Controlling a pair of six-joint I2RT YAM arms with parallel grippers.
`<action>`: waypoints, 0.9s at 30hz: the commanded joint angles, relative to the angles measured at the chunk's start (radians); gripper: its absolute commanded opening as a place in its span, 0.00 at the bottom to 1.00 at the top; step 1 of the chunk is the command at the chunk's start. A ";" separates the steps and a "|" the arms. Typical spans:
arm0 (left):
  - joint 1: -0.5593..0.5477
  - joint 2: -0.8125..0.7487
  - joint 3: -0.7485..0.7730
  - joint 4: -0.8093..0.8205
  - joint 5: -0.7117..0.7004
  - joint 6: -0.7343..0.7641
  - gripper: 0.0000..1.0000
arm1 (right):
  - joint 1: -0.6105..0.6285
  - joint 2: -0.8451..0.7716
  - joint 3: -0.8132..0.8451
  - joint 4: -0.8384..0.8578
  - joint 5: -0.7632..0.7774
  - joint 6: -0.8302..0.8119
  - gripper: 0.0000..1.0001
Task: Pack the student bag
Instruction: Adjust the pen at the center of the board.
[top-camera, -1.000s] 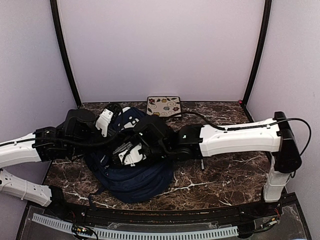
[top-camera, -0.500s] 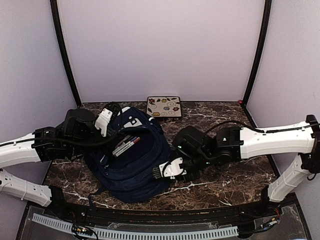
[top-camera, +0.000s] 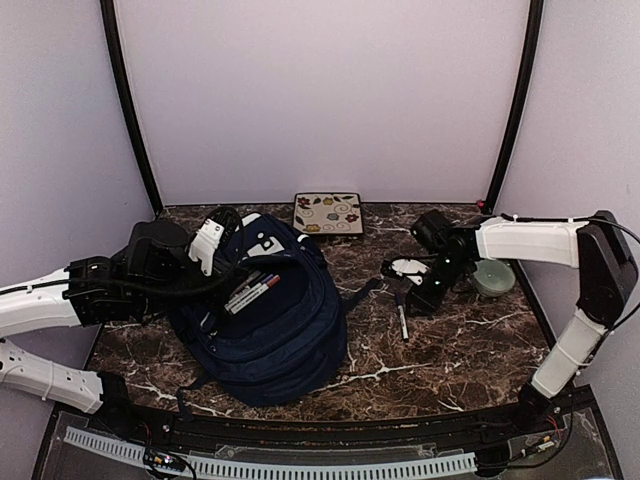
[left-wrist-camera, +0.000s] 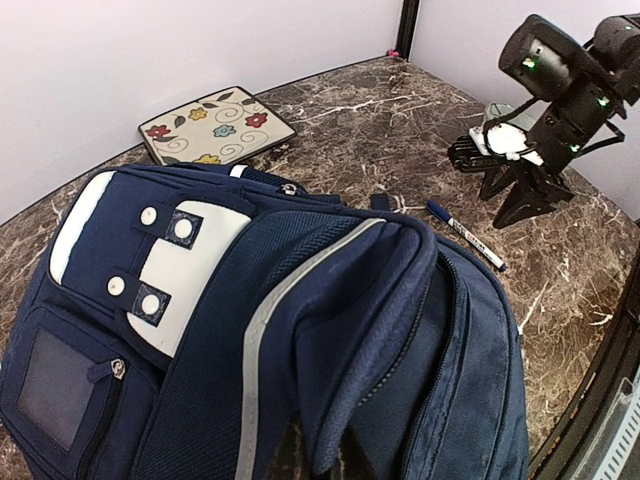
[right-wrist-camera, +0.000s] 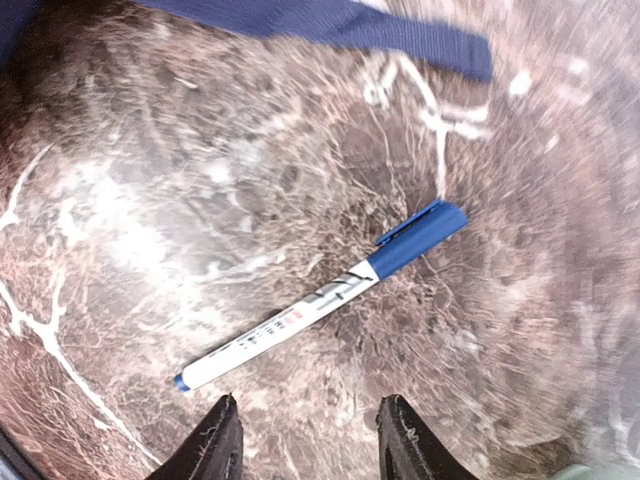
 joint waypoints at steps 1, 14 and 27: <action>0.001 -0.028 0.032 0.088 -0.019 0.011 0.00 | -0.073 0.087 0.069 -0.074 -0.193 0.053 0.48; 0.001 0.001 0.045 0.076 -0.025 0.021 0.00 | -0.088 0.282 0.188 -0.087 -0.178 0.078 0.48; 0.002 -0.010 0.027 0.076 -0.040 0.019 0.00 | 0.017 0.365 0.228 -0.037 -0.058 -0.007 0.40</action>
